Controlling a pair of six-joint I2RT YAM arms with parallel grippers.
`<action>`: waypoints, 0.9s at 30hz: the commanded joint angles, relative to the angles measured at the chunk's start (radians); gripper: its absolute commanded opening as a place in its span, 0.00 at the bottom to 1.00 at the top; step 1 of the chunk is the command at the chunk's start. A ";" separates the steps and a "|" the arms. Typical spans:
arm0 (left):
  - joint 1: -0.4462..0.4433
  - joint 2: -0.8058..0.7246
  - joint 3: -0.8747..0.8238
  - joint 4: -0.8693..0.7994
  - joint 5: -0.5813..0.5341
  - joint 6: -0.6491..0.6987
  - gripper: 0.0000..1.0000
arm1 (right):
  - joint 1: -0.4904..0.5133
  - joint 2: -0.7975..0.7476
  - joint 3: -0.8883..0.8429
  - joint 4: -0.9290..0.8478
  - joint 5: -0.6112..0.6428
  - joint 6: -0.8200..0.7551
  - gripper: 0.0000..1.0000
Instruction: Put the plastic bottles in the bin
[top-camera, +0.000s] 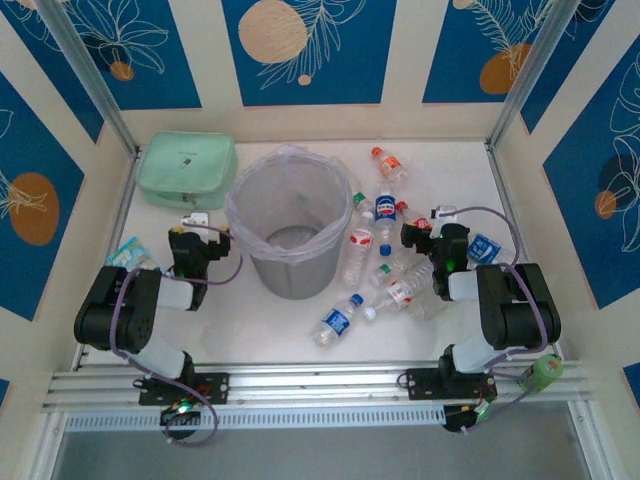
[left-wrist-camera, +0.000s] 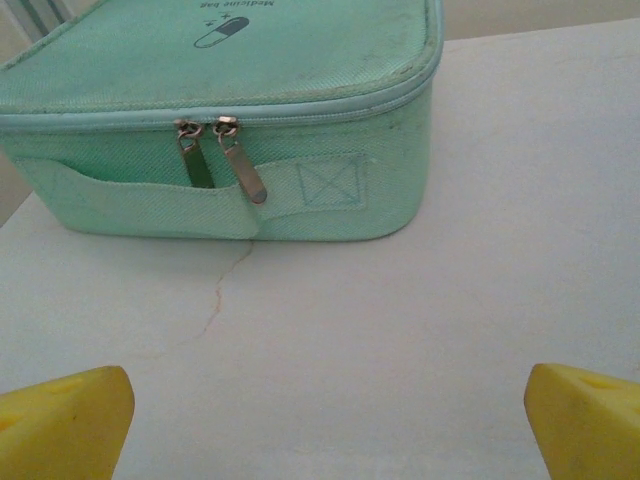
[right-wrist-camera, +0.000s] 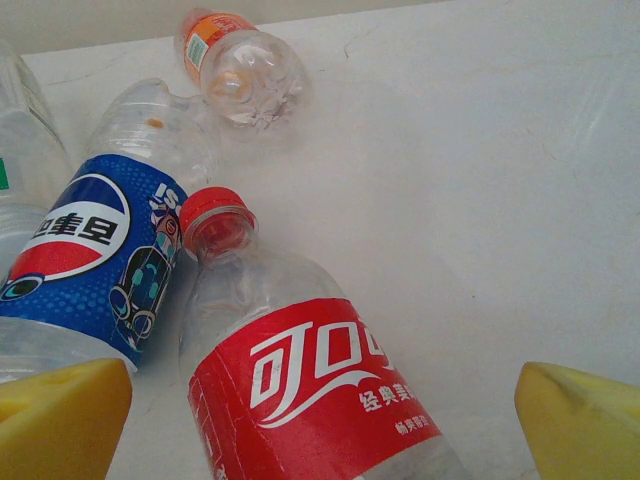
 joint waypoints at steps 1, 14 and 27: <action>0.015 0.000 0.003 0.024 0.023 -0.015 1.00 | 0.000 -0.011 0.023 0.009 -0.010 0.005 0.99; 0.018 -0.595 0.072 -0.687 -0.263 -0.019 1.00 | 0.056 -0.340 0.339 -0.814 0.237 0.182 0.99; 0.027 -0.636 0.876 -1.709 0.056 -0.295 1.00 | -0.248 -0.277 0.573 -1.513 0.286 1.130 0.90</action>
